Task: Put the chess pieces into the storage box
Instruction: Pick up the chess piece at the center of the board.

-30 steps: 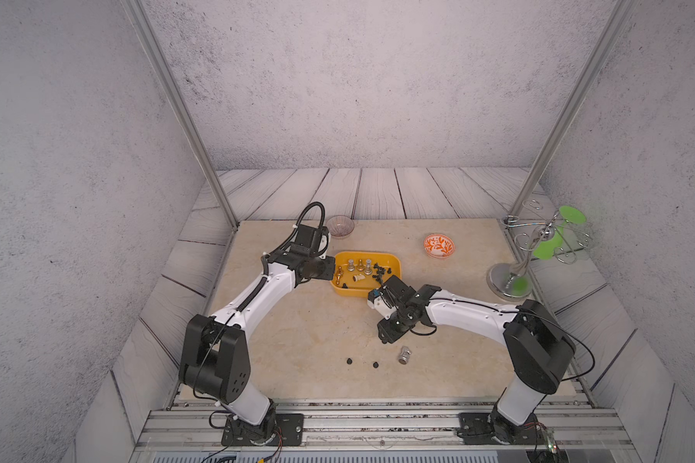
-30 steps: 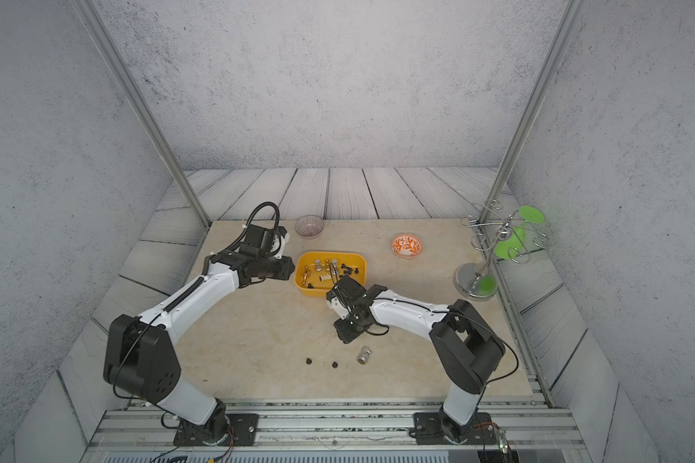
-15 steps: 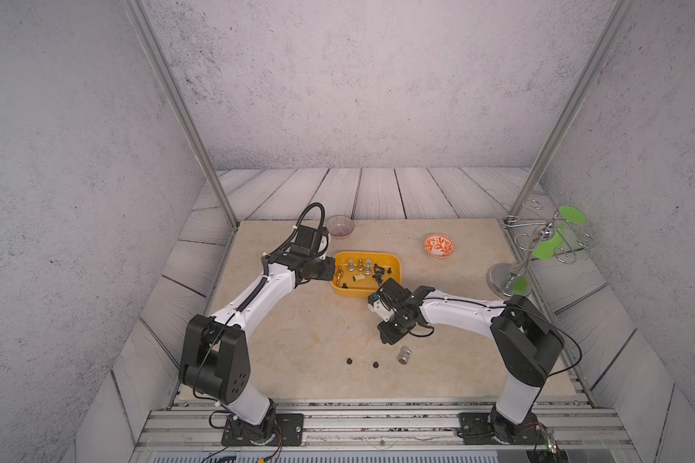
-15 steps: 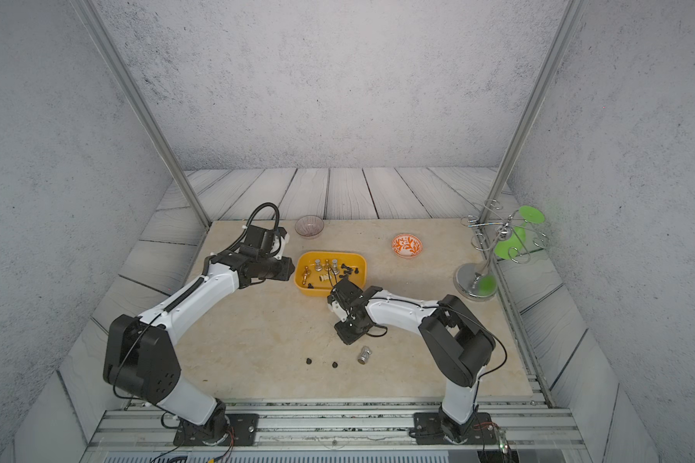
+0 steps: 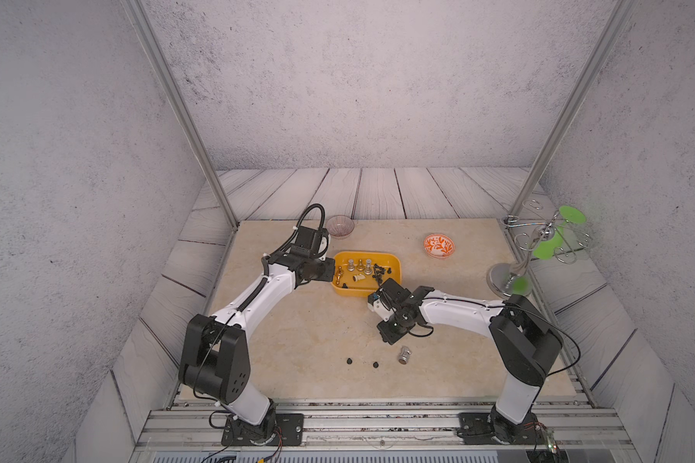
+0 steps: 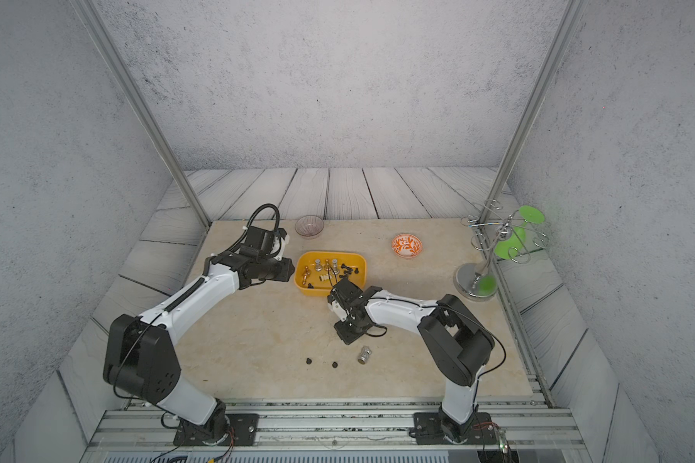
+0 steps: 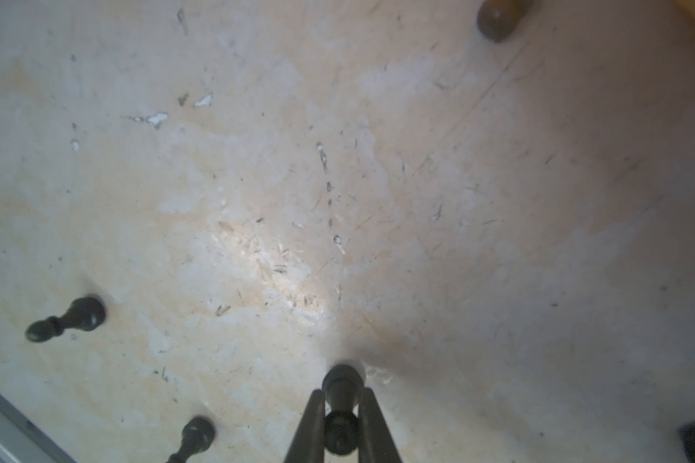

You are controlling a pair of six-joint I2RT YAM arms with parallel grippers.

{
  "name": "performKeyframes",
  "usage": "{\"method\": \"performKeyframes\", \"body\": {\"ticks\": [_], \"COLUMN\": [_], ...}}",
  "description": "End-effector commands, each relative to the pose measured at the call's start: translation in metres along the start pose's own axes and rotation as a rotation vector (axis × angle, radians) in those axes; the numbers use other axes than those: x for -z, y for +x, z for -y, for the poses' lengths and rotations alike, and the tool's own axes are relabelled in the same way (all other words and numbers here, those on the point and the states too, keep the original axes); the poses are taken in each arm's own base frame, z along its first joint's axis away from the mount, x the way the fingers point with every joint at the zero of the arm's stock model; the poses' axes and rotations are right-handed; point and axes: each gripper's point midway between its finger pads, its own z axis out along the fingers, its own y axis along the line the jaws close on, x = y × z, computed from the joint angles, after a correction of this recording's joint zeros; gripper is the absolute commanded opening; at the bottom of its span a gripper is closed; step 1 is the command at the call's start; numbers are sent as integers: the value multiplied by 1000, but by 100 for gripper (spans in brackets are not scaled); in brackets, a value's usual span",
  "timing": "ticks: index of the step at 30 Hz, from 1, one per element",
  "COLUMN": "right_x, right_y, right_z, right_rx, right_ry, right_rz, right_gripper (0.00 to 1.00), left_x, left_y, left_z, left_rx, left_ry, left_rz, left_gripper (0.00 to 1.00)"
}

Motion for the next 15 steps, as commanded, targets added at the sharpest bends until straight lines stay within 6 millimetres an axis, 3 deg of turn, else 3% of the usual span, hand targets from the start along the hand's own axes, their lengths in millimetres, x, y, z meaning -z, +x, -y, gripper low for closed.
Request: {"method": "performKeyframes", "body": {"ticks": [1,7,15], "right_x": [10,49,116], "right_y": [-9,-35,-89], "right_z": [2,17,46], "right_rx": [-21,-68,-66], "right_ry": [1,-42,-48], "right_rz": [34,142,303], "right_gripper": [12,12,12], "left_x": [9,13,15], "left_y": [-2,-2,-2], "left_z": [-3,-3,2], "left_rx": [8,2,-3], "left_ry": [-5,-7,23], "left_rz": [20,16,16], "left_gripper": [34,34,34]}}
